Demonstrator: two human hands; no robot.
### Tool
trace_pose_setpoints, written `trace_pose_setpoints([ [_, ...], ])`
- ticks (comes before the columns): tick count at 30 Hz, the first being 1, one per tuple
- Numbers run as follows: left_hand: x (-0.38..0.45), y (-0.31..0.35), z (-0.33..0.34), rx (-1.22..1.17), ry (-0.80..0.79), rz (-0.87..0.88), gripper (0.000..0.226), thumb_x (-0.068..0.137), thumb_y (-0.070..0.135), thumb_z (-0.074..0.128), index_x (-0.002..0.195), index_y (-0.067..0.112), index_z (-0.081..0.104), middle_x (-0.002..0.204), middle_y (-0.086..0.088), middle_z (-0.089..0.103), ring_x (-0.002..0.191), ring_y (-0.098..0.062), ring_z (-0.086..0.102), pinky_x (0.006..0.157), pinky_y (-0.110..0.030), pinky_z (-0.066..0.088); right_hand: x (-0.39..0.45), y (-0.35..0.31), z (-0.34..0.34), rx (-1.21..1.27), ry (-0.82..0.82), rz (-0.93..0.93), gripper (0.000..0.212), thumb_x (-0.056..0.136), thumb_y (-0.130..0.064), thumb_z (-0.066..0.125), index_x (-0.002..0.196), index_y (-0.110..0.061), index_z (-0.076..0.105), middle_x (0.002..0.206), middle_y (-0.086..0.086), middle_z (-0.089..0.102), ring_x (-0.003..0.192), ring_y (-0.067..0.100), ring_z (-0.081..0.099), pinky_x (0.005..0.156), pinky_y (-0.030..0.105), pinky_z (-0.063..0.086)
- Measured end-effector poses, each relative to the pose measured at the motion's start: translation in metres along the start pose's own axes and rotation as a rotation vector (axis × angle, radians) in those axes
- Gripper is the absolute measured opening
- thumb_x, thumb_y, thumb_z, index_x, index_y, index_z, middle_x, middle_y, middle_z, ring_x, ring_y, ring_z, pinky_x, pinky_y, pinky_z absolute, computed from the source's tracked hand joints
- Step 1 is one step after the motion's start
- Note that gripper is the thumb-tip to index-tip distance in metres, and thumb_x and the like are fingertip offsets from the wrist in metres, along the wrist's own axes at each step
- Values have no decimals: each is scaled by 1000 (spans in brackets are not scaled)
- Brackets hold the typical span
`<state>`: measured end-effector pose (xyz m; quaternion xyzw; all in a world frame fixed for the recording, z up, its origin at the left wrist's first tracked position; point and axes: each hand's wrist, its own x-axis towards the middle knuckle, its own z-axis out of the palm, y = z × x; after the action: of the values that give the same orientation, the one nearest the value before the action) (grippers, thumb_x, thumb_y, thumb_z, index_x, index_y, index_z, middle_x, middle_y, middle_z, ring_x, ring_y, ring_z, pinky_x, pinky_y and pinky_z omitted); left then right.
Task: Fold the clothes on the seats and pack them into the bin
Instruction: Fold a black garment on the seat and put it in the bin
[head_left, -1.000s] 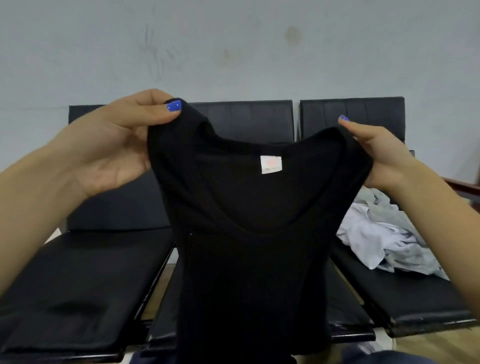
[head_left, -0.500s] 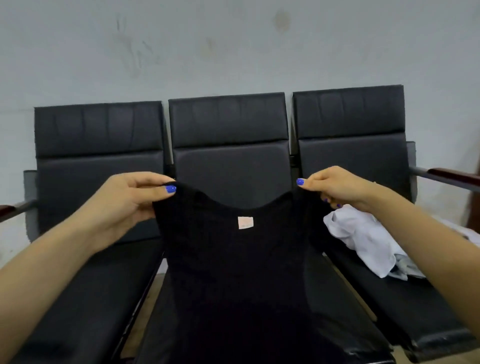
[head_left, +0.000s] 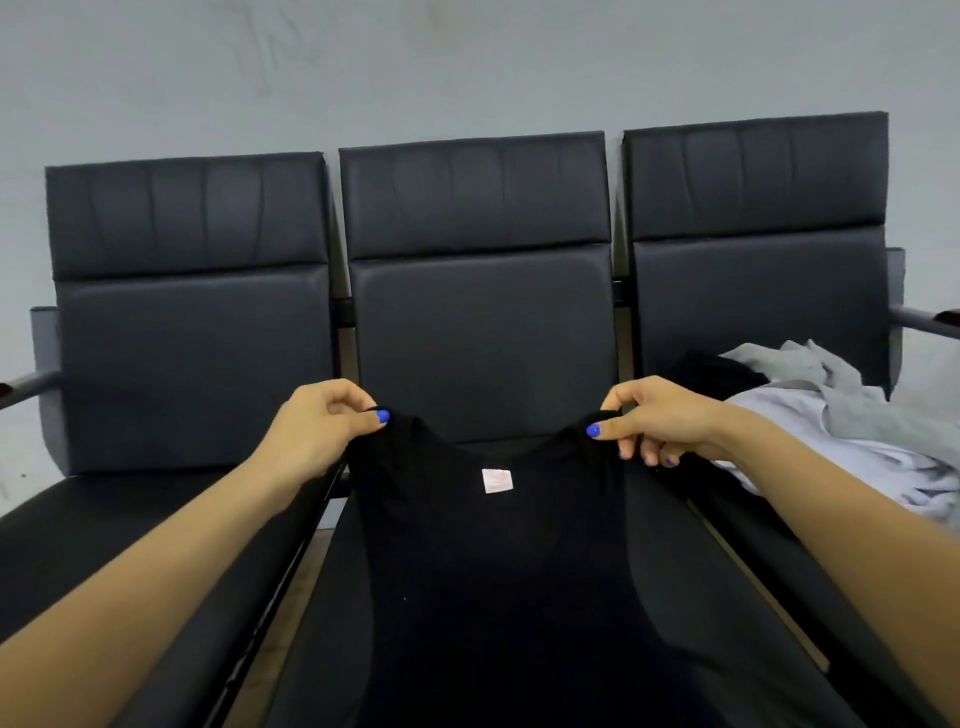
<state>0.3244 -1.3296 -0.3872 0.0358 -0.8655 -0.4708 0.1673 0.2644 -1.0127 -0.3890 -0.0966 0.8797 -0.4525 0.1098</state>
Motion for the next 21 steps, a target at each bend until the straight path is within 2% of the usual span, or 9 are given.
trace_pose_setpoints([
  [5,17,-15,19,48,-34,-11,11,90,15,64,80,11,59,52,2,42,31,-4,32,36,-15,24,26,8,11,-2,104,104,20,90,-24,66,88,-9,54,58,8,63,34,10,53,31,18,37],
  [9,37,-30,33,80,-47,-38,12,88,13,66,77,13,60,50,3,43,34,-4,34,38,-18,27,56,11,22,-191,267,146,24,89,-25,67,79,-3,62,51,7,55,36,14,45,36,19,36],
  [10,43,-35,38,73,-45,-70,11,87,12,66,78,13,61,51,2,44,34,-6,35,36,-19,29,65,12,27,-176,290,160,22,89,-21,66,80,-1,63,53,9,56,39,16,47,38,21,39],
  [12,55,-47,46,41,-33,-170,9,88,9,65,81,11,62,55,-3,46,33,-11,36,33,-20,33,84,17,36,30,266,229,12,92,-9,61,89,3,60,62,15,60,41,19,57,38,23,45],
  [15,74,-66,62,-188,-15,-346,9,90,-1,60,84,6,59,71,-11,56,36,-12,51,38,-24,48,114,29,53,274,242,308,8,94,-2,54,100,4,56,76,19,59,47,25,64,38,30,52],
  [18,97,-88,84,-576,27,-481,15,90,-10,54,84,4,55,91,-15,60,60,-24,64,54,-33,57,148,47,75,344,301,326,10,96,-2,51,103,4,56,80,18,58,60,29,65,46,36,57],
  [21,129,-118,114,-621,119,-456,19,92,-7,51,82,8,53,88,-11,61,63,-22,65,61,-31,56,194,72,92,447,433,296,10,97,-3,48,106,-2,53,85,15,57,59,27,63,56,42,59],
])
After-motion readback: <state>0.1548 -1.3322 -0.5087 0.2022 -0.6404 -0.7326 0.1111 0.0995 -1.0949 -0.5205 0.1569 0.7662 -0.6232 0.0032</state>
